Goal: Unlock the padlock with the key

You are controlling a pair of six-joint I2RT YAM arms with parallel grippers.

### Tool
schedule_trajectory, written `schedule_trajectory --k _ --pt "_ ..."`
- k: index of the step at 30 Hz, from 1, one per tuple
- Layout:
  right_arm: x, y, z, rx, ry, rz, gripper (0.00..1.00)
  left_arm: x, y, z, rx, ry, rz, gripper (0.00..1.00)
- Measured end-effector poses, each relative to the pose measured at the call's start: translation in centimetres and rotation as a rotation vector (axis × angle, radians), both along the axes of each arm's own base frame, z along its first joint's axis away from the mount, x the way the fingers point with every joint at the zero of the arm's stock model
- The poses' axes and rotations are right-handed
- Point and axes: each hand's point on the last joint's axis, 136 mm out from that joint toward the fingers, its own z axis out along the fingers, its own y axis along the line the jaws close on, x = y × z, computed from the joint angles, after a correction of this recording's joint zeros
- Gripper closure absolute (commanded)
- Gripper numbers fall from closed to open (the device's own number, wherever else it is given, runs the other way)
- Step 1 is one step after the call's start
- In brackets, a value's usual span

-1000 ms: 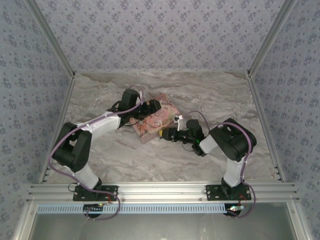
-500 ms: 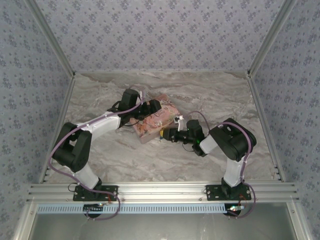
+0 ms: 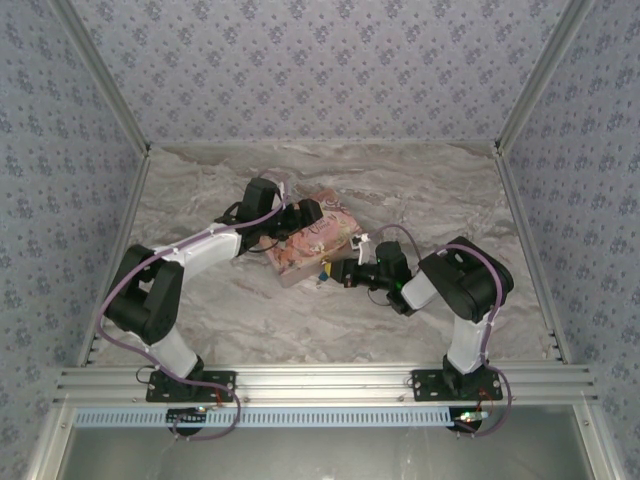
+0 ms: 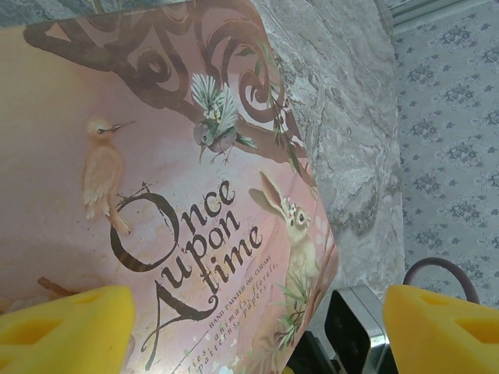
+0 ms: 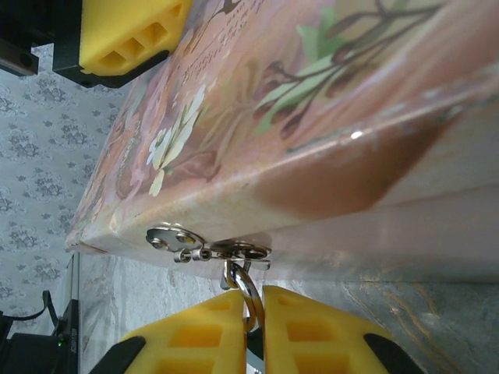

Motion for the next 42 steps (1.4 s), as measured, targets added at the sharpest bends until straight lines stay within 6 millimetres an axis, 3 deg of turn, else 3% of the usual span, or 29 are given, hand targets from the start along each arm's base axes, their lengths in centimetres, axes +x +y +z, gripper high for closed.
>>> schedule_trajectory --k 10,42 --pt "0.1 0.0 0.0 0.000 0.002 -0.005 1.00 0.0 0.0 0.0 0.001 -0.001 0.001 0.16" --pt "1.7 -3.1 0.8 0.038 0.084 -0.238 1.00 -0.3 -0.6 0.3 -0.014 -0.011 -0.021 0.16"
